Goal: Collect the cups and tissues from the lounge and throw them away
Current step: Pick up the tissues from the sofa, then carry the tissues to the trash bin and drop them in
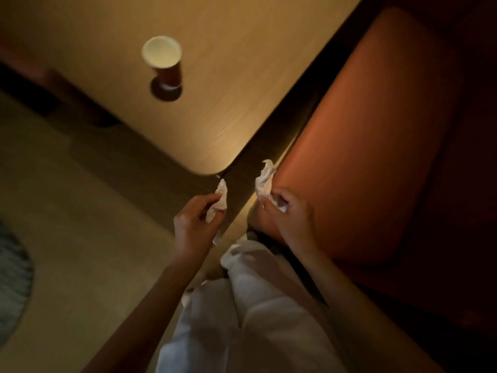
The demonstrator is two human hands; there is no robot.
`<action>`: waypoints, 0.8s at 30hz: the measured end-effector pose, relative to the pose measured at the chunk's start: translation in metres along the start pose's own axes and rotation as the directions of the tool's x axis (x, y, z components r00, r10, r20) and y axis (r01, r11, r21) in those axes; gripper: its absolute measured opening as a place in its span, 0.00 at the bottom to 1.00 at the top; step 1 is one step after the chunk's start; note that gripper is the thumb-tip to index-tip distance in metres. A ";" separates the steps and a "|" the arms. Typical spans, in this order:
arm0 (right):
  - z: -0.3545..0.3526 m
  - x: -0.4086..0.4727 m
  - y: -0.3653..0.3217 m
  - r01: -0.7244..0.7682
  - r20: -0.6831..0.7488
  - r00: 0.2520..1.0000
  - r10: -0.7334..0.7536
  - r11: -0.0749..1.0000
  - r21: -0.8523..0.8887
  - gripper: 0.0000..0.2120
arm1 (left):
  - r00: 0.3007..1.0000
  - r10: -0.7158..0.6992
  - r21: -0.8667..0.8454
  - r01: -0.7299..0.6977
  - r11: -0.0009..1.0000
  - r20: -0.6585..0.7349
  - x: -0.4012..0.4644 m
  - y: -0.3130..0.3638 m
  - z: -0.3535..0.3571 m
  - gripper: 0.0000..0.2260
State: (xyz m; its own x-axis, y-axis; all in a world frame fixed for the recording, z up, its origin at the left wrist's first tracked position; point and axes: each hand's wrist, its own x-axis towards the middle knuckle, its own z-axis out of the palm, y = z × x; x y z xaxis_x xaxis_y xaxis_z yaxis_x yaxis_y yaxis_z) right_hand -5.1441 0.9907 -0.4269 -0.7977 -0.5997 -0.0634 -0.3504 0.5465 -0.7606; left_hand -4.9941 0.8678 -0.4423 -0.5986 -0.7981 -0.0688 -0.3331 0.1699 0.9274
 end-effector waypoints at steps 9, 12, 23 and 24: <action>0.089 -0.088 -0.108 0.332 0.241 0.911 -0.335 0.942 0.054 0.04 | 0.926 -0.185 -0.002 0.195 0.981 -0.330 -0.129 -0.067 -0.153 0.15; 0.121 -0.114 -0.148 0.408 0.313 0.858 -0.408 0.910 0.069 0.06 | 0.859 -0.200 -0.035 0.209 0.977 -0.471 -0.169 -0.075 -0.209 0.16; 0.293 -0.197 -0.292 0.624 0.618 0.503 -0.605 0.748 0.225 0.08 | 0.461 -0.279 -0.129 0.330 0.935 -0.842 -0.266 -0.131 -0.378 0.13; 0.313 -0.204 -0.306 0.630 0.636 0.467 -0.614 0.736 0.247 0.08 | 0.425 -0.285 -0.139 0.343 0.929 -0.859 -0.273 -0.140 -0.395 0.12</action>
State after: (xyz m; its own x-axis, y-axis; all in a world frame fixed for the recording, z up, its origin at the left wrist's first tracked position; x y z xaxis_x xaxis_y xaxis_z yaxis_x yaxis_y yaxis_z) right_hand -4.7201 0.7630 -0.3839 0.1547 -0.9876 0.0261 -0.6394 -0.1202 -0.7594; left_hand -4.4965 0.8335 -0.4078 0.4669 -0.8840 0.0219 -0.4130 -0.1962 0.8893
